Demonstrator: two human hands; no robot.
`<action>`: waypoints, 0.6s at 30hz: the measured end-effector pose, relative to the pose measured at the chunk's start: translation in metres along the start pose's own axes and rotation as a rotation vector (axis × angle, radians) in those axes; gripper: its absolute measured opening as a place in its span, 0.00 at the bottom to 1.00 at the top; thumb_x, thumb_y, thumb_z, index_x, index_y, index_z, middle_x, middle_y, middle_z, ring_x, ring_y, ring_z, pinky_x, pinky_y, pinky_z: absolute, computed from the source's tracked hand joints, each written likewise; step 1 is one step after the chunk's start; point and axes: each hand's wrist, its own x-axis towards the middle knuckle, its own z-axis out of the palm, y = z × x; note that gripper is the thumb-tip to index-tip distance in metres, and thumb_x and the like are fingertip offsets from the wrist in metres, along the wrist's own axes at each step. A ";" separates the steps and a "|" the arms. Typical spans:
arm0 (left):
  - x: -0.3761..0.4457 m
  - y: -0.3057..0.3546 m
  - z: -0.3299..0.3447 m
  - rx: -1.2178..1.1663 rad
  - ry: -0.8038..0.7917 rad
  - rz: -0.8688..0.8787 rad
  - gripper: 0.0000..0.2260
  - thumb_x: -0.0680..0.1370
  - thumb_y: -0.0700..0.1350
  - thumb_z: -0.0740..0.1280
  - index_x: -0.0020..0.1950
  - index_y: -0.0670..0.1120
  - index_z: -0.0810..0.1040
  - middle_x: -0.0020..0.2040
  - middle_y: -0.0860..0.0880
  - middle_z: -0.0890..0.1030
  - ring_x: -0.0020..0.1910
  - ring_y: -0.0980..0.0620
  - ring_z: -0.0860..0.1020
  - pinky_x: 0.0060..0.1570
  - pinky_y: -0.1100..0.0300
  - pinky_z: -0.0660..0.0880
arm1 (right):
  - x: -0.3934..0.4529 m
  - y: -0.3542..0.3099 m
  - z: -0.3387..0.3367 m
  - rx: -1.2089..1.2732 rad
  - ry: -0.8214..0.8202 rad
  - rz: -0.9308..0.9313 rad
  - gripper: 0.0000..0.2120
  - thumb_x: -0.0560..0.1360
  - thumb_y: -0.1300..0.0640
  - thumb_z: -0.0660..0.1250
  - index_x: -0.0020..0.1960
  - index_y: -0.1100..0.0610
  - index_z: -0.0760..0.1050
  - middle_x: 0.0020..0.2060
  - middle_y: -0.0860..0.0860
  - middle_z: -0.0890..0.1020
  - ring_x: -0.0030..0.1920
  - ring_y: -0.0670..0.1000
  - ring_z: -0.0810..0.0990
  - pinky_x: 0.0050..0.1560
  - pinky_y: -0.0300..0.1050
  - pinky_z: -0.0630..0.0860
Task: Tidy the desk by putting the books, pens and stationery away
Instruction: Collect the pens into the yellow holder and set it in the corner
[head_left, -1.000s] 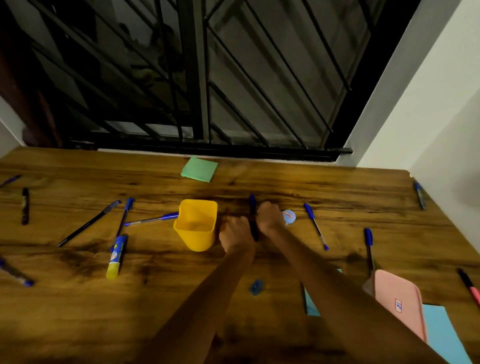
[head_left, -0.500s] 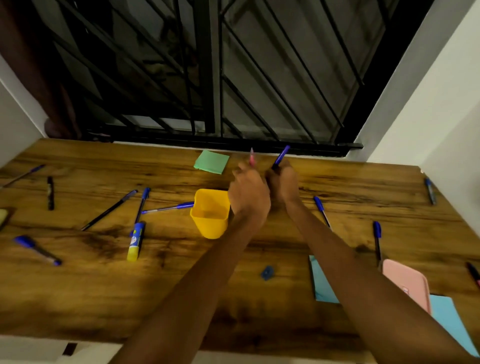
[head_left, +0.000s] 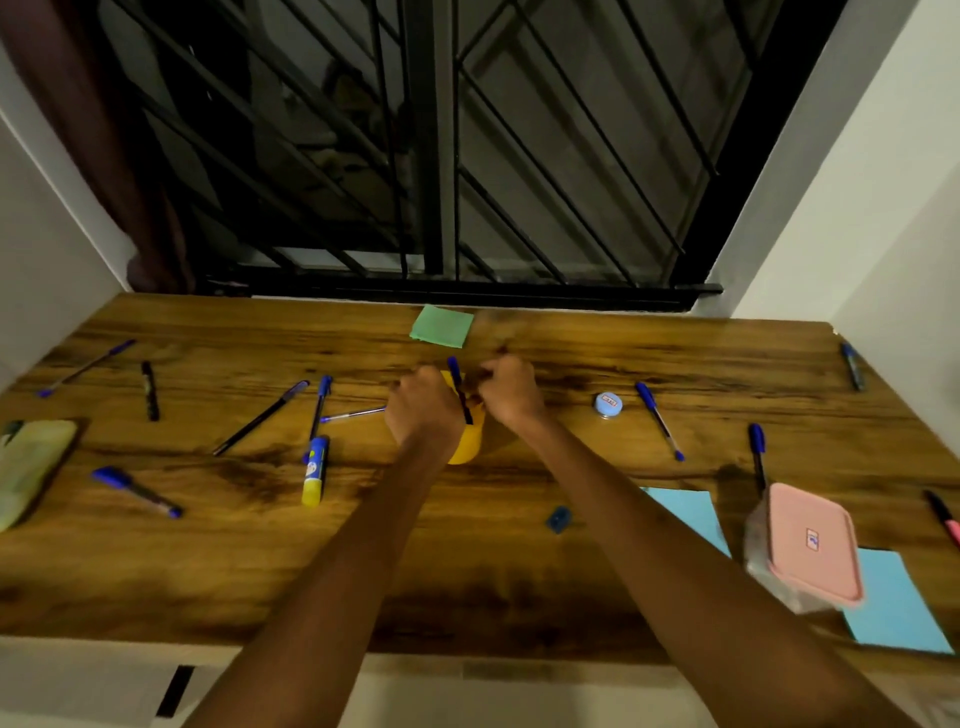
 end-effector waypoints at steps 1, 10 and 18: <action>-0.001 0.001 0.000 0.006 0.016 -0.007 0.11 0.79 0.42 0.61 0.58 0.38 0.74 0.56 0.39 0.79 0.57 0.40 0.77 0.49 0.50 0.76 | 0.000 -0.001 -0.002 0.016 -0.008 0.005 0.09 0.75 0.68 0.62 0.47 0.66 0.81 0.39 0.57 0.82 0.34 0.48 0.78 0.31 0.36 0.72; -0.021 0.092 0.039 -0.247 -0.040 0.278 0.11 0.80 0.44 0.61 0.58 0.41 0.77 0.55 0.40 0.81 0.55 0.41 0.79 0.51 0.51 0.76 | 0.005 0.054 -0.107 -0.063 0.396 0.160 0.09 0.72 0.69 0.61 0.44 0.67 0.80 0.44 0.64 0.83 0.47 0.63 0.81 0.46 0.52 0.78; -0.045 0.189 0.132 -0.178 -0.380 0.290 0.09 0.80 0.44 0.62 0.54 0.41 0.78 0.54 0.41 0.81 0.56 0.41 0.79 0.53 0.52 0.73 | -0.006 0.156 -0.212 -0.455 0.419 0.557 0.17 0.73 0.61 0.63 0.61 0.63 0.75 0.60 0.63 0.78 0.61 0.63 0.77 0.58 0.53 0.75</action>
